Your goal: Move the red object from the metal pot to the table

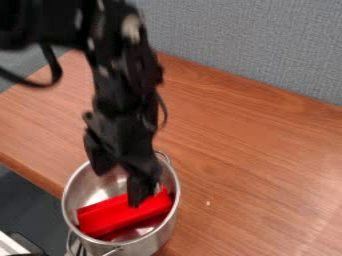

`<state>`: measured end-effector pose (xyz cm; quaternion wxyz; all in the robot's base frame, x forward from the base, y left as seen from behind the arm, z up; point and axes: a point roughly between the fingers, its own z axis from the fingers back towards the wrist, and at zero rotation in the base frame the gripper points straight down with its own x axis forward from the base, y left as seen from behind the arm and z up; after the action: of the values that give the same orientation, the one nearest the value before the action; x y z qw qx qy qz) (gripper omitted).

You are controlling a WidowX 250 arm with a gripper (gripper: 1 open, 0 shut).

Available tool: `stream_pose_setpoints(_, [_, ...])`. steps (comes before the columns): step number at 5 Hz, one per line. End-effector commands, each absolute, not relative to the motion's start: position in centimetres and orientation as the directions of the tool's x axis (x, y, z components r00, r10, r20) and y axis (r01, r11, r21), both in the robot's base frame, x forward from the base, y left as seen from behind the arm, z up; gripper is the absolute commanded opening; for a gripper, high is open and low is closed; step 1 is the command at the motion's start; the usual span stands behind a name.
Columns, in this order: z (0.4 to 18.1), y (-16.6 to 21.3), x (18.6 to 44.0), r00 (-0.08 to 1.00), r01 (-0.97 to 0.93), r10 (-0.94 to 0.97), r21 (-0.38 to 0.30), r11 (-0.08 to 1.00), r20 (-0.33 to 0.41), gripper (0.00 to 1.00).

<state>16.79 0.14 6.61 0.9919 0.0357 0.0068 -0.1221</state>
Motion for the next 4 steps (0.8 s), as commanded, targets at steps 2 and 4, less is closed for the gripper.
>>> stream_pose_setpoints(2, [6.62, -0.73, 17.06, 0.942, 0.332, -0.336, 0.103, 0.937, 0.018, 1.0])
stream_pose_setpoints(4, [6.55, -0.38, 17.22, 0.944, 0.323, -0.329, 0.111, 0.94, 0.033, 1.0])
